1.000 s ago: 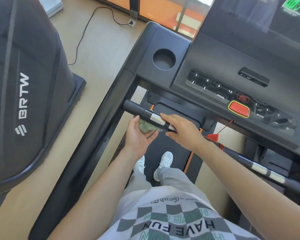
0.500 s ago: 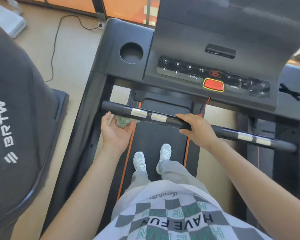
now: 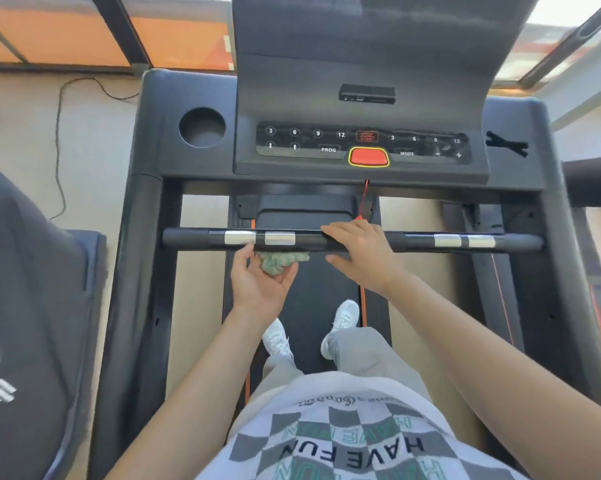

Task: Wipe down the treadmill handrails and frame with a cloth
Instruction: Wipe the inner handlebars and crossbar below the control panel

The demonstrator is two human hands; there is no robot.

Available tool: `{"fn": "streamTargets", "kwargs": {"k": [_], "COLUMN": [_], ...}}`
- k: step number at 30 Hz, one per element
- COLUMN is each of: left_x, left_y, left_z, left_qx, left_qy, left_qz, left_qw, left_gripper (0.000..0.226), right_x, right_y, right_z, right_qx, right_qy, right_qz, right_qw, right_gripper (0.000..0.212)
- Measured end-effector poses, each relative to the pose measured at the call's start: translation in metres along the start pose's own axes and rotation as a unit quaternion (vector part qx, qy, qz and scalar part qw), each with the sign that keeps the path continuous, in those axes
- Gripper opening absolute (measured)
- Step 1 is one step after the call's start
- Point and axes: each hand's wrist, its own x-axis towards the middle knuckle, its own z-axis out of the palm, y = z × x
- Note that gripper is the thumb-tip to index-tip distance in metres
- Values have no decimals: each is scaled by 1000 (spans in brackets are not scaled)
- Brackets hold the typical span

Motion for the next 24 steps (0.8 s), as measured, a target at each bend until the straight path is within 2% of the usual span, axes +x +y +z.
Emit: {"fn": "streamTargets", "kwargs": {"k": [5, 8, 11, 16, 20, 24], "left_x": [3, 4, 4, 7, 7, 4], "left_y": [9, -13, -50, -105, -108, -91], "left_z": [-4, 13, 44, 78, 83, 68], "left_qx": [-44, -57, -38, -4, -5, -18], "left_qy": [36, 58, 60, 53, 58, 99], "left_qz": [51, 67, 49, 13, 19, 95], "left_qw": [997, 994, 996, 999, 998, 990], "left_gripper": [44, 31, 24, 29, 28, 20], "right_x": [-36, -49, -60, -65, -66, -64], "right_y": [40, 82, 123, 147, 150, 152], "right_z": [-16, -25, -32, -25, -20, -18], "right_qx": [-12, -40, -65, -45, -33, -27], "right_qy": [100, 97, 67, 66, 95, 106], "right_qz": [74, 126, 158, 143, 136, 124], "right_qw": [992, 986, 983, 987, 986, 986], "right_gripper": [56, 62, 67, 66, 63, 63]}}
